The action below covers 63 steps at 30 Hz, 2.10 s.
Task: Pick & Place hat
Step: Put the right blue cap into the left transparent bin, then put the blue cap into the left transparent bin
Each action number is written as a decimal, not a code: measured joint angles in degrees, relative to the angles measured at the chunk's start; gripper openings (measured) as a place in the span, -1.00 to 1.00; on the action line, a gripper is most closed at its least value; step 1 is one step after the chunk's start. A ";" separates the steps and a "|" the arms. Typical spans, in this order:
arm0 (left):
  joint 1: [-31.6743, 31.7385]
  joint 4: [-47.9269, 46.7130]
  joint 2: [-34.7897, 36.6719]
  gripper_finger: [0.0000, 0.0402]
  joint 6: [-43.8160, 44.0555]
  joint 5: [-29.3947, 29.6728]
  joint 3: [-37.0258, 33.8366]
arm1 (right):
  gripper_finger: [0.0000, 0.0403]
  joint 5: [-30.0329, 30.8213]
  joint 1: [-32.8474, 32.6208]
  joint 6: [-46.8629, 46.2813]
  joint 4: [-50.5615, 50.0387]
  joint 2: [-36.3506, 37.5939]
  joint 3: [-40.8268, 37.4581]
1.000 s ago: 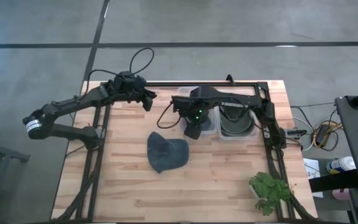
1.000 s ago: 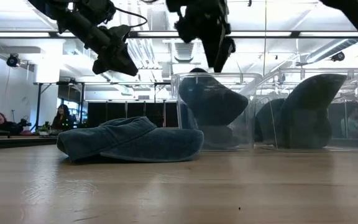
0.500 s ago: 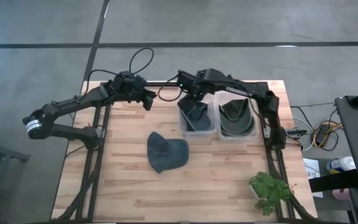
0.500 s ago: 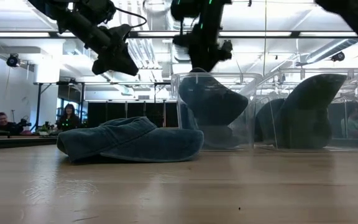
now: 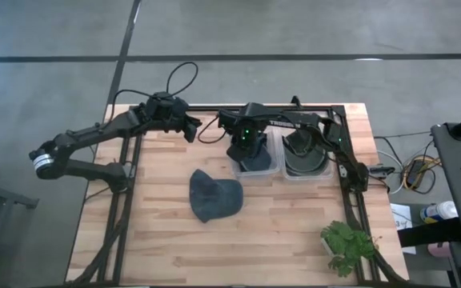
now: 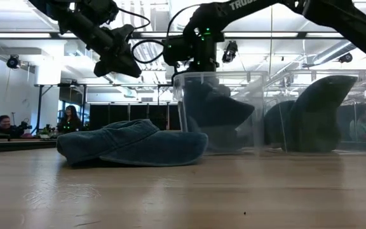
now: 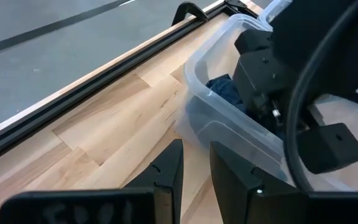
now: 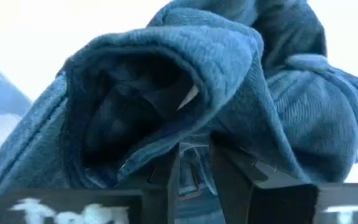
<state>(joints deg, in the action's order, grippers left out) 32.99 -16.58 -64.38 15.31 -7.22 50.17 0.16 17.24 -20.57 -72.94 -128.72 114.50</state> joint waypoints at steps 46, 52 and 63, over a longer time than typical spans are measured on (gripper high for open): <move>-31.87 15.51 0.00 -0.64 -0.33 -10.01 -31.89 | -0.50 2.83 -34.54 -54.03 21.15 24.50 -28.01; -31.97 10.79 0.15 -0.64 0.25 -2.20 -34.42 | -0.52 7.42 -36.97 -65.98 47.54 24.19 -41.76; -32.46 18.57 1.44 -0.64 7.54 -3.61 -29.28 | -0.39 15.28 -39.66 -80.56 51.34 24.41 -50.11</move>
<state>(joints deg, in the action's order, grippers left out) 0.54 1.99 -62.94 22.85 -10.83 20.89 15.44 -22.41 -101.12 -21.60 -104.31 64.39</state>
